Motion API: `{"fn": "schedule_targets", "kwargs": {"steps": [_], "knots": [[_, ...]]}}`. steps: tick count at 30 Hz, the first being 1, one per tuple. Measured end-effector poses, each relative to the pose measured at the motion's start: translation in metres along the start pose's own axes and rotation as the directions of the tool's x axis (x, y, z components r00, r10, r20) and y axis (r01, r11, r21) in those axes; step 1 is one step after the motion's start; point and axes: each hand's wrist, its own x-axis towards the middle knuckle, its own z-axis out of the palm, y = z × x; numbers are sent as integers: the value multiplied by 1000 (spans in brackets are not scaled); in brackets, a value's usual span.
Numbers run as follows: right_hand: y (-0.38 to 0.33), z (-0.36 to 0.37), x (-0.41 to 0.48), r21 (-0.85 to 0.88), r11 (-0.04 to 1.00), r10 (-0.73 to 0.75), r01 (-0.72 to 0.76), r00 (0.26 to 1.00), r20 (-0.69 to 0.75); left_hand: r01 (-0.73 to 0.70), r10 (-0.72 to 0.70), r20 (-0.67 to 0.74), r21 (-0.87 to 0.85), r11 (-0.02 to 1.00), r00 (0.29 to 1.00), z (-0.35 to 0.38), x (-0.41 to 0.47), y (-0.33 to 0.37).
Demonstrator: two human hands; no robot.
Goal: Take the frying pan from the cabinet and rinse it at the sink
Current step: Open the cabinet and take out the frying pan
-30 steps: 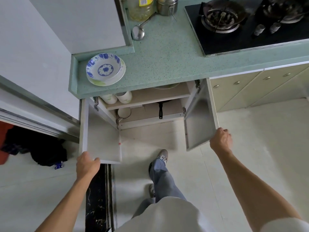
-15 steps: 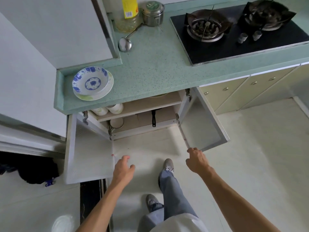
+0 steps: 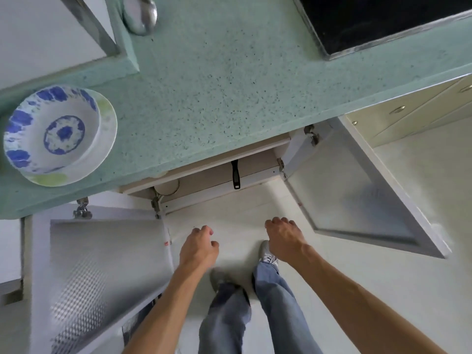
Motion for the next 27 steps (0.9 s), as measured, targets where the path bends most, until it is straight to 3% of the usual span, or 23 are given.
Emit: {"fn": "schedule_targets", "kwargs": {"steps": [5, 9, 12, 18, 23, 25, 27], "knots": [[4, 42, 86, -136, 990, -15, 22, 998, 56, -35, 35, 1, -16, 999, 999, 52, 97, -4], [14, 86, 169, -98, 995, 14, -13, 1000, 11, -82, 77, -47, -123, 989, 996, 105, 188, -15], [16, 115, 231, 54, 996, 77, -72, 992, -97, -46, 3, -130, -323, 945, 991, 137, 254, -25], [9, 145, 365, 433, 899, 187, -62, 950, -251, -76, 10, -228, -282, 956, 974, 162, 391, -30], [6, 150, 449, 537, 843, 232, -20, 915, -330, -97, 1, -309, -297, 950, 951, 165, 476, -17], [6, 153, 477, 641, 768, 248, 15, 914, -320, -148, 9, -356, -367, 918, 935, 166, 500, -12], [3, 156, 500, 806, 591, 249, 33, 943, -222, -203, 18, -350, -502, 841, 937, 164, 525, -6]]}}
